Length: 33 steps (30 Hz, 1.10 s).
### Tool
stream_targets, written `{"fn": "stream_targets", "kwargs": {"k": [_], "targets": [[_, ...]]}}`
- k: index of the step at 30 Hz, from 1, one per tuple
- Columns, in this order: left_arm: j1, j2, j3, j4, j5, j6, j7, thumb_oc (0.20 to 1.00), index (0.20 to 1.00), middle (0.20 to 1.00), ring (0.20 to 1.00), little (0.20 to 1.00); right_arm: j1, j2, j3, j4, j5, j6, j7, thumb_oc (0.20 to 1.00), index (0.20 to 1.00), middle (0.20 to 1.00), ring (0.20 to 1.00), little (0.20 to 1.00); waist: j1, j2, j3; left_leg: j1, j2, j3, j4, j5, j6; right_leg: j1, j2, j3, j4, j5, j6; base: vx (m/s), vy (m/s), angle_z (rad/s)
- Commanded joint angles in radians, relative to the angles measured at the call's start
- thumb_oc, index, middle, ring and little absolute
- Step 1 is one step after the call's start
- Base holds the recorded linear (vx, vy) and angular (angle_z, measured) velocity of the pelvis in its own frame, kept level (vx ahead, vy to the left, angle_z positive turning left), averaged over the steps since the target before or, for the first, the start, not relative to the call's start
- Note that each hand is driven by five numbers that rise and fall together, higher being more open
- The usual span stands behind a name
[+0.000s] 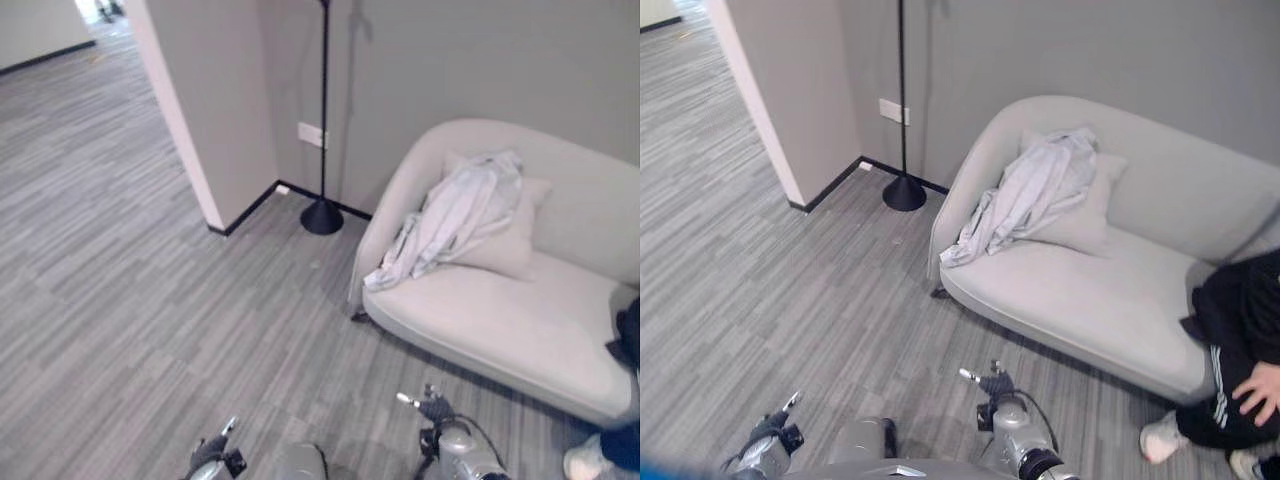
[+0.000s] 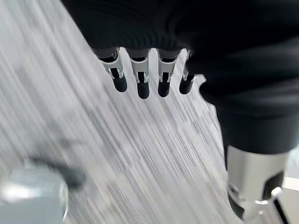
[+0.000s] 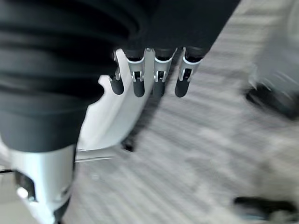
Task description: Hang the clothes on the sofa on the clothes rack.
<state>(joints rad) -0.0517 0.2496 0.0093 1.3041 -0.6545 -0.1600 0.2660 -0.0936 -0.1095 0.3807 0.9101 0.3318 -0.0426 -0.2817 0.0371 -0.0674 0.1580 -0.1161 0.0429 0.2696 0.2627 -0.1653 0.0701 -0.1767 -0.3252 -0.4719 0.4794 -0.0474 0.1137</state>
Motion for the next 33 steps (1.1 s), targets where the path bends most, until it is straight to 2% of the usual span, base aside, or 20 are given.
{"fn": "stream_targets", "kwargs": {"k": [1,4,7,11,14,15,17,19,21,22,23,24,25,26,28,29,30,31,32,33], "targets": [[-0.007,0.007,0.013,-0.048,-0.012,-0.017,0.005,1.0,1.0,1.0,1.0,1.0,-0.074,-0.057,0.007,0.01,0.023,-0.047,-0.035,1.0,1.0,1.0,1.0,1.0,-0.013,-0.002,0.015,0.118,0.027,-0.062,-0.149,0.024,-0.07,0.025,0.056,0.027,-0.153,0.027,-0.011,0.14,0.219,-0.34],[-0.011,-0.036,-0.032,-0.083,-0.007,-0.02,-0.004,1.0,1.0,1.0,1.0,1.0,-0.066,-0.066,-0.011,-0.007,0.042,-0.048,-0.057,1.0,1.0,1.0,1.0,1.0,-0.043,-0.005,0.024,0.162,0.002,-0.057,-0.175,0.007,-0.063,0.002,0.089,0.031,-0.203,0.067,-0.001,0.12,0.072,0.01],[-0.003,-0.082,-0.103,-0.099,0.036,-0.011,-0.029,1.0,1.0,1.0,1.0,1.0,-0.068,-0.062,-0.002,-0.035,0.039,-0.047,-0.059,1.0,1.0,1.0,1.0,1.0,-0.065,-0.002,0.024,0.184,0.005,-0.052,-0.177,-0.01,-0.063,-0.015,0.071,0.036,-0.25,0.107,0.017,0.16,-0.068,0.15],[0.032,-0.098,-0.088,-0.077,0.027,0.008,-0.042,1.0,1.0,1.0,1.0,1.0,-0.043,-0.059,-0.004,-0.027,0.025,-0.037,-0.056,1.0,1.0,1.0,1.0,1.0,-0.063,-0.006,-0.033,0.226,0.015,-0.029,-0.204,-0.026,-0.075,0.028,0.102,0.036,-0.27,0.064,-0.002,0.27,-0.159,0.02],[0.043,-0.091,-0.066,-0.065,0.033,0.01,-0.035,1.0,1.0,1.0,1.0,1.0,-0.003,-0.078,-0.009,-0.073,0.013,-0.044,-0.055,1.0,1.0,1.0,1.0,1.0,-0.078,-0.001,-0.062,0.244,0.071,-0.015,-0.114,-0.07,-0.112,0.073,0.141,0.051,-0.28,0.0,-0.035,0.27,-0.236,-0.1],[0.043,-0.092,-0.066,-0.065,0.033,0.01,-0.035,1.0,1.0,1.0,1.0,1.0,-0.003,-0.078,-0.009,-0.074,0.013,-0.044,-0.055,1.0,1.0,1.0,1.0,1.0,-0.078,0.0,-0.062,0.243,0.073,-0.015,-0.11,-0.072,-0.113,0.074,0.143,0.051,-0.281,0.0,-0.036,0.23,-0.247,-0.17],[0.038,-0.098,-0.078,-0.118,0.022,-0.012,-0.021,1.0,1.0,1.0,1.0,1.0,0.002,-0.099,-0.025,-0.079,0.016,-0.057,-0.061,1.0,1.0,1.0,1.0,1.0,-0.073,0.007,-0.068,0.198,0.128,-0.012,0.061,0.028,-0.169,0.135,0.197,0.068,-0.349,-0.018,-0.071,0.2,-0.247,-0.3],[0.033,-0.101,-0.092,-0.148,0.012,-0.019,-0.025,1.0,1.0,1.0,1.0,1.0,0.004,-0.111,-0.034,-0.083,0.019,-0.067,-0.063,1.0,1.0,1.0,1.0,1.0,-0.066,0.009,-0.056,0.134,0.165,-0.042,0.221,0.125,-0.199,0.172,0.235,0.082,-0.387,-0.032,-0.103,0.14,-0.218,-0.42],[0.028,-0.108,-0.103,-0.168,0.004,-0.027,-0.026,1.0,1.0,1.0,1.0,1.0,-0.009,-0.128,-0.037,-0.069,0.007,-0.071,-0.067,1.0,1.0,1.0,1.0,1.0,-0.053,0.006,-0.039,0.082,0.18,-0.087,0.36,0.196,-0.206,0.211,0.266,0.107,-0.408,-0.051,-0.133,0.12,-0.144,-0.54],[0.028,-0.108,-0.103,-0.168,0.004,-0.027,-0.026,1.0,1.0,1.0,1.0,1.0,-0.009,-0.128,-0.037,-0.069,0.007,-0.071,-0.067,1.0,1.0,1.0,1.0,1.0,-0.053,0.006,-0.039,0.081,0.18,-0.087,0.36,0.196,-0.206,0.211,0.266,0.106,-0.408,-0.051,-0.133,0.05,-0.078,-0.66],[0.023,-0.113,-0.11,-0.169,-0.005,-0.028,-0.027,1.0,1.0,1.0,1.0,1.0,-0.019,-0.138,-0.038,-0.061,0.003,-0.071,-0.068,1.0,1.0,1.0,1.0,1.0,-0.05,-0.011,-0.035,0.042,0.173,-0.095,0.383,0.22,-0.179,0.216,0.254,0.106,-0.419,-0.044,-0.143,0.15,-0.05,-0.63],[0.025,-0.128,-0.119,-0.19,-0.032,-0.034,-0.027,1.0,1.0,1.0,1.0,1.0,-0.032,-0.145,-0.039,-0.05,-0.01,-0.071,-0.079,1.0,1.0,1.0,1.0,1.0,-0.038,-0.009,-0.029,-0.003,0.186,-0.117,0.372,0.177,-0.173,0.248,0.264,0.137,-0.425,-0.067,-0.135,0.21,-0.025,-0.45],[0.031,-0.134,-0.119,-0.214,-0.061,-0.038,-0.031,1.0,1.0,1.0,1.0,1.0,-0.041,-0.164,-0.034,-0.081,-0.053,-0.073,-0.086,1.0,1.0,1.0,1.0,1.0,-0.027,-0.022,-0.029,-0.042,0.18,-0.102,0.28,0.165,-0.146,0.258,0.253,0.144,-0.444,-0.059,-0.127,0.21,0.001,-0.43],[0.031,-0.134,-0.119,-0.215,-0.061,-0.038,-0.031,1.0,1.0,1.0,1.0,1.0,-0.041,-0.165,-0.034,-0.081,-0.053,-0.072,-0.086,1.0,1.0,1.0,1.0,1.0,-0.026,-0.022,-0.029,-0.04,0.179,-0.101,0.279,0.165,-0.146,0.259,0.253,0.145,-0.444,-0.059,-0.126,0.11,0.052,-0.33],[0.038,-0.137,-0.119,-0.255,-0.091,-0.048,-0.025,1.0,1.0,1.0,1.0,1.0,-0.043,-0.183,-0.024,-0.119,-0.112,-0.068,-0.096,1.0,1.0,1.0,1.0,1.0,-0.016,-0.021,-0.026,-0.072,0.181,-0.096,0.146,0.165,-0.151,0.27,0.247,0.152,-0.446,-0.068,-0.116,0.13,0.082,-0.25],[0.041,-0.137,-0.121,-0.278,-0.101,-0.053,-0.025,1.0,1.0,1.0,1.0,1.0,-0.048,-0.199,-0.014,-0.138,-0.158,-0.062,-0.103,1.0,1.0,1.0,1.0,1.0,-0.009,-0.018,-0.023,-0.085,0.181,-0.097,0.063,0.178,-0.156,0.281,0.249,0.157,-0.446,-0.077,-0.112,0.19,0.12,-0.14],[0.041,-0.14,-0.126,-0.296,-0.105,-0.057,-0.025,1.0,1.0,1.0,1.0,1.0,-0.054,-0.212,-0.002,-0.149,-0.217,-0.053,-0.11,1.0,1.0,1.0,1.0,1.0,0.0,-0.011,-0.017,-0.099,0.177,-0.109,-0.018,0.225,-0.169,0.297,0.259,0.164,-0.446,-0.087,-0.108,0.14,0.084,-0.09],[0.041,-0.14,-0.126,-0.296,-0.105,-0.057,-0.025,1.0,1.0,1.0,1.0,1.0,-0.054,-0.212,-0.002,-0.149,-0.217,-0.053,-0.11,1.0,1.0,1.0,1.0,1.0,0.0,-0.011,-0.017,-0.099,0.177,-0.109,-0.018,0.225,-0.169,0.297,0.259,0.164,-0.446,-0.087,-0.108,0.22,0.12,-0.04],[0.034,-0.14,-0.14,-0.302,-0.1,-0.064,-0.023,1.0,1.0,1.0,1.0,1.0,-0.072,-0.224,0.009,-0.141,-0.278,-0.045,-0.125,1.0,1.0,1.0,1.0,1.0,0.015,0.001,-0.005,-0.109,0.173,-0.141,-0.134,0.297,-0.193,0.326,0.269,0.176,-0.443,-0.1,-0.101,0.14,0.076,-0.15],[0.033,-0.14,-0.14,-0.302,-0.1,-0.064,-0.023,1.0,1.0,1.0,1.0,1.0,-0.072,-0.224,0.009,-0.141,-0.278,-0.045,-0.125,1.0,1.0,1.0,1.0,1.0,0.015,0.001,-0.005,-0.109,0.173,-0.141,-0.134,0.297,-0.193,0.326,0.268,0.176,-0.443,-0.1,-0.101,0.38,0.23,-0.29]]}}
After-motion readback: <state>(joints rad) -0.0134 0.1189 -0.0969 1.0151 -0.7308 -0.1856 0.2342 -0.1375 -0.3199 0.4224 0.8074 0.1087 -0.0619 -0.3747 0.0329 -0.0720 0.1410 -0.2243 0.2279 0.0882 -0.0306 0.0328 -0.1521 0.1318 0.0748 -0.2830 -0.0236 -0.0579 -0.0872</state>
